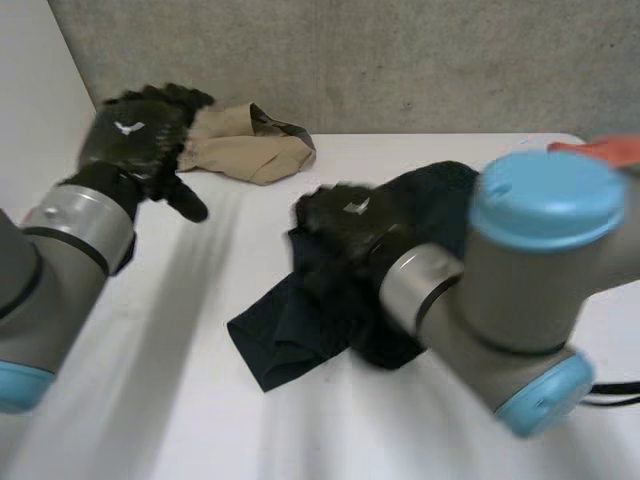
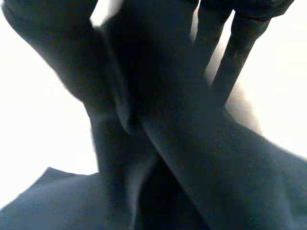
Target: Fold the laundry.
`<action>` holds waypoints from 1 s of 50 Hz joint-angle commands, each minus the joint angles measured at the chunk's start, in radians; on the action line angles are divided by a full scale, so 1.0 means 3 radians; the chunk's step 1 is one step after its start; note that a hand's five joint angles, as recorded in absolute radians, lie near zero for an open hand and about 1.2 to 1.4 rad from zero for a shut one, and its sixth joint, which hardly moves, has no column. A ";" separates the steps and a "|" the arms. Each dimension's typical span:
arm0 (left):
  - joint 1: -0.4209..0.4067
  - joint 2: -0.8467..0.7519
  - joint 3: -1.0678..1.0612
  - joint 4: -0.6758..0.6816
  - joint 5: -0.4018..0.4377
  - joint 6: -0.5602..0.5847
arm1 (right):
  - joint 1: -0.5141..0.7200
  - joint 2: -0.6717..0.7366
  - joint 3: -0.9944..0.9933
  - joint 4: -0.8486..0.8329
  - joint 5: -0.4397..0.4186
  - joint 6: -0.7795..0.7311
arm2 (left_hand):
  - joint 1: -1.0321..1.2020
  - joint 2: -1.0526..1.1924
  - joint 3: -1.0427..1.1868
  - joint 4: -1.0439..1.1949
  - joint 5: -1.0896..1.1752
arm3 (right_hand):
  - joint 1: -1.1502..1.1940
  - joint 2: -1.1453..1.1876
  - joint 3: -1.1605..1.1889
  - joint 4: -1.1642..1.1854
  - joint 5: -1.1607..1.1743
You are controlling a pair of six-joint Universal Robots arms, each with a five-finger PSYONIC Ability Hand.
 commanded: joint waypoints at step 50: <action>-0.0542 -0.2733 0.2773 -0.1354 -0.0379 0.0313 | -0.1190 0.2003 -0.2582 0.0466 -0.0697 -0.3339 | 0.3976 0.3969 0.3957 0.3973 0.3903 | 0.2348 0.2400 0.2356 0.2343 0.2384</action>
